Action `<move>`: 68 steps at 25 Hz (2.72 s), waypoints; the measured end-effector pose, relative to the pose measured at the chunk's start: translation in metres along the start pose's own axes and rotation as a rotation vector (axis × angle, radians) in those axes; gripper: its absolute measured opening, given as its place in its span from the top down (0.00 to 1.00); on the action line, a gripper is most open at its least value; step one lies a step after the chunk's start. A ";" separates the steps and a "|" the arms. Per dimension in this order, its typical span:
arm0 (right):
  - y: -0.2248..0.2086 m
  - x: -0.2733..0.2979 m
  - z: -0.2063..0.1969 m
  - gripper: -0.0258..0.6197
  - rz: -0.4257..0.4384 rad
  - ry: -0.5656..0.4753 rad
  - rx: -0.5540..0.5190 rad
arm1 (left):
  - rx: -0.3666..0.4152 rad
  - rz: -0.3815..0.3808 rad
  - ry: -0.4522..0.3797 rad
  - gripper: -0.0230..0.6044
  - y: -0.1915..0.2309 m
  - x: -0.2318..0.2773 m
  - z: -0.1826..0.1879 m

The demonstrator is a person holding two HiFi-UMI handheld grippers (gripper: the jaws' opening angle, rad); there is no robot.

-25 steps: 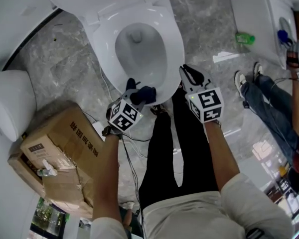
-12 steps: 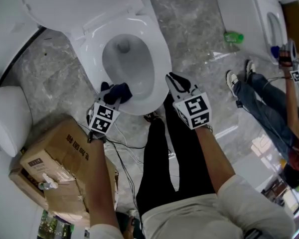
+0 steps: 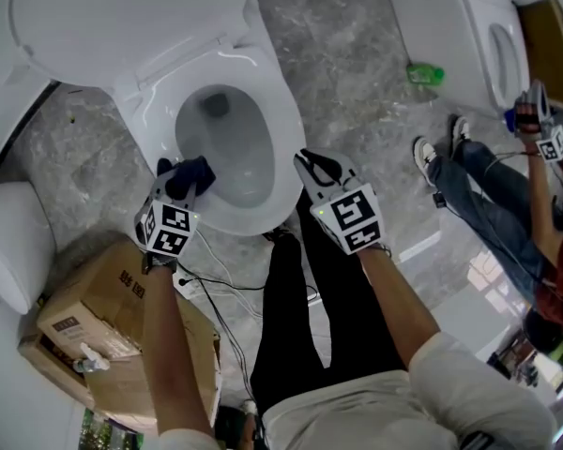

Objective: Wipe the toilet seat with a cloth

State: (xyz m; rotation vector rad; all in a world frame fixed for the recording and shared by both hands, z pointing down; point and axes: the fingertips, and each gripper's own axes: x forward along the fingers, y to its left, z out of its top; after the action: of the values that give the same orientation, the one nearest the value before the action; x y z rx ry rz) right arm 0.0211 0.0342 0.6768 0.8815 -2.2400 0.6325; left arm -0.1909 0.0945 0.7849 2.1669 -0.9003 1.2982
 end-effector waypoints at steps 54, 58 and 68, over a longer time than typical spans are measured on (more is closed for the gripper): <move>-0.015 -0.004 0.100 0.87 0.028 -0.079 -0.051 | -0.174 0.319 -0.346 0.90 0.112 -0.051 0.172; -0.009 -0.030 0.125 0.87 0.017 -0.097 -0.094 | -0.232 0.318 -0.416 0.90 0.092 -0.079 0.185; 0.006 -0.110 0.214 0.89 -0.040 -0.236 -0.157 | -0.300 0.369 -0.571 0.90 0.071 -0.191 0.231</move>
State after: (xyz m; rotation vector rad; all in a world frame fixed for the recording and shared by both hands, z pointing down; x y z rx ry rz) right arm -0.0028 -0.0499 0.4530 0.9602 -2.4348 0.3424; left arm -0.1713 -0.0510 0.5142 2.2164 -1.6630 0.6104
